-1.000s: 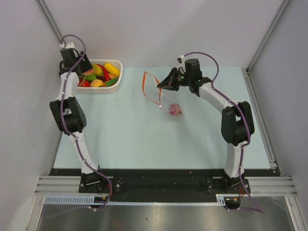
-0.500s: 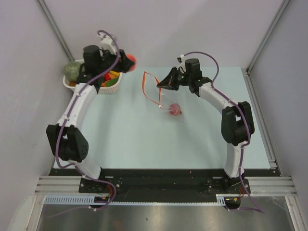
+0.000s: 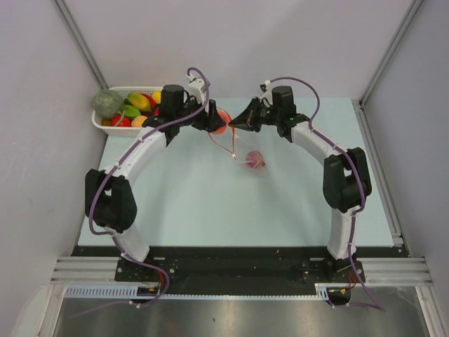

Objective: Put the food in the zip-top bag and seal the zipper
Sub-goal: Place the fake fruit in the zipper food storage bag, then pick up the fake fruit from the bin.

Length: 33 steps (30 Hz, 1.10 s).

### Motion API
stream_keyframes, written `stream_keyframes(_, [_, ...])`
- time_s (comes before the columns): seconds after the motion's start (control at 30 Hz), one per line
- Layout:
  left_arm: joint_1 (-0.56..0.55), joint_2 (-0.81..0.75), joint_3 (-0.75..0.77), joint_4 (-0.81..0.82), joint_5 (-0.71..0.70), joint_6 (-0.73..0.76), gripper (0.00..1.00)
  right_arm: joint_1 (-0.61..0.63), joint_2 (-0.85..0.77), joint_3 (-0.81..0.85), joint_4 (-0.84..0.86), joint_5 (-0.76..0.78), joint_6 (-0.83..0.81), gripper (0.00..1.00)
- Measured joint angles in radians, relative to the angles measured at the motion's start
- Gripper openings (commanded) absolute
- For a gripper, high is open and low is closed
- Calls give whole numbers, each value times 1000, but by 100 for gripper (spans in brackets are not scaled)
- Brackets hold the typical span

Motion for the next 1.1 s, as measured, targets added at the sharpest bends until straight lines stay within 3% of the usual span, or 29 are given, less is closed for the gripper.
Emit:
stream_keyframes(0.17, [3,53,56,-60,-42,-8,90,-16,-6,-17,43,-32,44,0])
stream_keyframes(0.2, [3,60,70,-72,-44,-9,99,-19,-10,-21,57,-38,60,0])
stream_keyframes(0.43, [55,69,166,-119,3,-74,100,-31,-16,-30,130,-76,117,0])
stream_keyframes(0.57, [164,69,215,-111,5,-117,99,-41,-16,-30,135,-82,128,0])
stream_keyframes(0.87, [555,148,271,-110,-245,-118,91,-61,-16,-30,137,-85,128,0])
stream_keyframes(0.97, [624,204,278,-101,-330,-113,87,-63,-16,-30,137,-86,128,0])
stream_keyframes(1.1, [638,302,333,-109,-394,-104,84,-65,-15,-30,138,-86,128,0])
